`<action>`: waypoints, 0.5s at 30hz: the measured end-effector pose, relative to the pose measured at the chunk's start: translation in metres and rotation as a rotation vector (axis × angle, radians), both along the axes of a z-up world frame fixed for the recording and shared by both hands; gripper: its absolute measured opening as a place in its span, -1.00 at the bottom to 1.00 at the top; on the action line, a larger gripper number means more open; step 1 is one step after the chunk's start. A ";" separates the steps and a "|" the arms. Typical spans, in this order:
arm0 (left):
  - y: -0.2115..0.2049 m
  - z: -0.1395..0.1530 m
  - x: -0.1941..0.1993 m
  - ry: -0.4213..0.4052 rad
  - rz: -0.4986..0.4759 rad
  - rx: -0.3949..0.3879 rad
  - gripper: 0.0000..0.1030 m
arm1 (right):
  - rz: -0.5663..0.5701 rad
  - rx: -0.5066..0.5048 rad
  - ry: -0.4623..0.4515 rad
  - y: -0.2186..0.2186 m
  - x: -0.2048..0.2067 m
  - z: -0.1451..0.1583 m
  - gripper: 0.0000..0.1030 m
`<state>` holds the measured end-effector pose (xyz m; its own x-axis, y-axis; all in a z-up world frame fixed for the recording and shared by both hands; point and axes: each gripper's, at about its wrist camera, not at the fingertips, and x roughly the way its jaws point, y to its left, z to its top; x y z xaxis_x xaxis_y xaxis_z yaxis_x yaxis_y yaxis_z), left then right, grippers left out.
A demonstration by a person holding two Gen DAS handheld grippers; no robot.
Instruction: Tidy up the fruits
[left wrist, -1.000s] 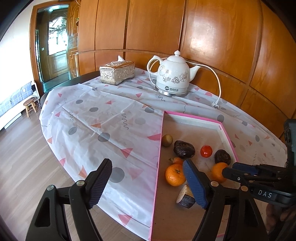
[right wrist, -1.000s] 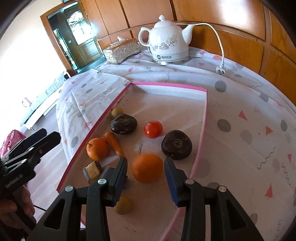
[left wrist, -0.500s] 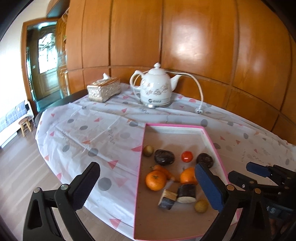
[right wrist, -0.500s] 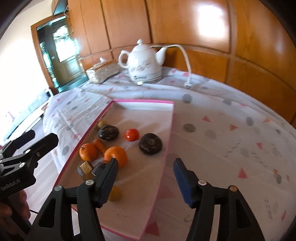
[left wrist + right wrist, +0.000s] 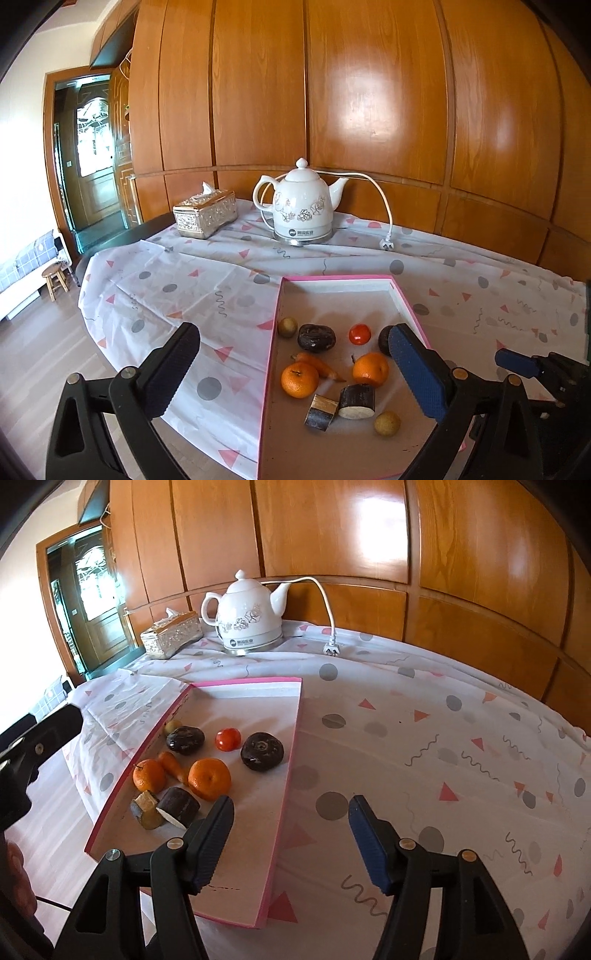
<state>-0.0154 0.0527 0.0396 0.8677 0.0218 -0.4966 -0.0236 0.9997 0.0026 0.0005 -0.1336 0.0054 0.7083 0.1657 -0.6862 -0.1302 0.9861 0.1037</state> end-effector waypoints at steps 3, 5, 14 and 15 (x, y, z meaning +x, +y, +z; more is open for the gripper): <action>-0.001 -0.002 0.001 0.005 0.005 0.005 0.99 | 0.010 -0.012 -0.011 0.004 -0.002 0.002 0.27; 0.000 -0.002 0.001 0.004 0.016 0.007 0.99 | 0.010 -0.019 -0.016 0.005 -0.003 0.002 0.27; 0.002 -0.004 0.003 0.007 0.055 0.002 0.99 | 0.011 -0.025 -0.025 0.005 -0.005 0.003 0.27; 0.002 -0.004 0.003 0.006 0.056 0.001 0.99 | 0.013 -0.026 -0.028 0.006 -0.006 0.004 0.27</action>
